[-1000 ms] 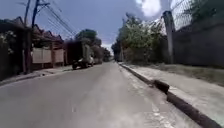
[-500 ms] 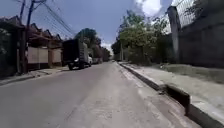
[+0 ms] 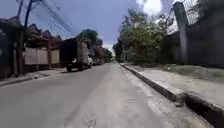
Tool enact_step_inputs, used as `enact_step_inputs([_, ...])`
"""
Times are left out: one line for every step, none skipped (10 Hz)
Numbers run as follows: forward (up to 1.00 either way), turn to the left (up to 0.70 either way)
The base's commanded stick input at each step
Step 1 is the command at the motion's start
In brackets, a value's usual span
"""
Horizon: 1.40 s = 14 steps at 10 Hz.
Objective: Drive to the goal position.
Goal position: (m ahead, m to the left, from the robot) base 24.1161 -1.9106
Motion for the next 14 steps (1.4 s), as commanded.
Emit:
enact_step_inputs([1.0, -0.26])
enact_step_inputs([1.0, -0.38])
enact_step_inputs([1.0, -0.16])
enact_step_inputs([1.0, 0.0])
enact_step_inputs([1.0, 0.0])
enact_step_inputs([1.0, 0.0])
enact_step_inputs([1.0, 0.0])
enact_step_inputs([1.0, 0.0])
enact_step_inputs([1.0, 0.0])
enact_step_inputs([1.0, 0.0])
enact_step_inputs([1.0, 0.0])
enact_step_inputs([1.0, 0.0])
enact_step_inputs([1.0, 0.0])
enact_step_inputs([1.0, 0.0])
